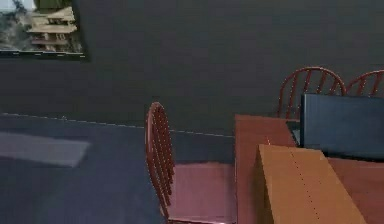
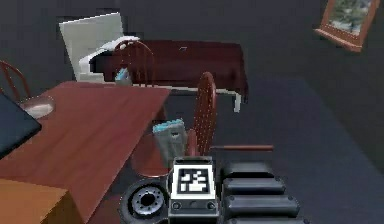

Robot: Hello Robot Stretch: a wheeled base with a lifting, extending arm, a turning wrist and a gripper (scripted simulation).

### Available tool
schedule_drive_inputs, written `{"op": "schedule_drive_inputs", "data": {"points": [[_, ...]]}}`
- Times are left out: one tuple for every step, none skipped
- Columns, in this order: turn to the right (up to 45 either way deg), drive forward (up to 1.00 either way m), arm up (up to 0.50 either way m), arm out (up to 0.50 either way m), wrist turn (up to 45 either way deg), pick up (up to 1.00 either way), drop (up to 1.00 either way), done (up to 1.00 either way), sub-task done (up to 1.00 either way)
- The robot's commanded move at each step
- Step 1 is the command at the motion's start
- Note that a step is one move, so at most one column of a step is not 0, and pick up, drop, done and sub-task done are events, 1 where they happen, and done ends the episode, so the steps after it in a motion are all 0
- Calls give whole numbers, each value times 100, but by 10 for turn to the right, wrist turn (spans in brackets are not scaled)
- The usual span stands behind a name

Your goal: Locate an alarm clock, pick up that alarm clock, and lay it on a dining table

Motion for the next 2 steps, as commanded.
{"op": "schedule_drive_inputs", "data": {"points": [[0, 15, 0, 0, 0, 0, 0, 0, 0], [450, 0, 0, 0, 0, 0, 0, 0, 0]]}}
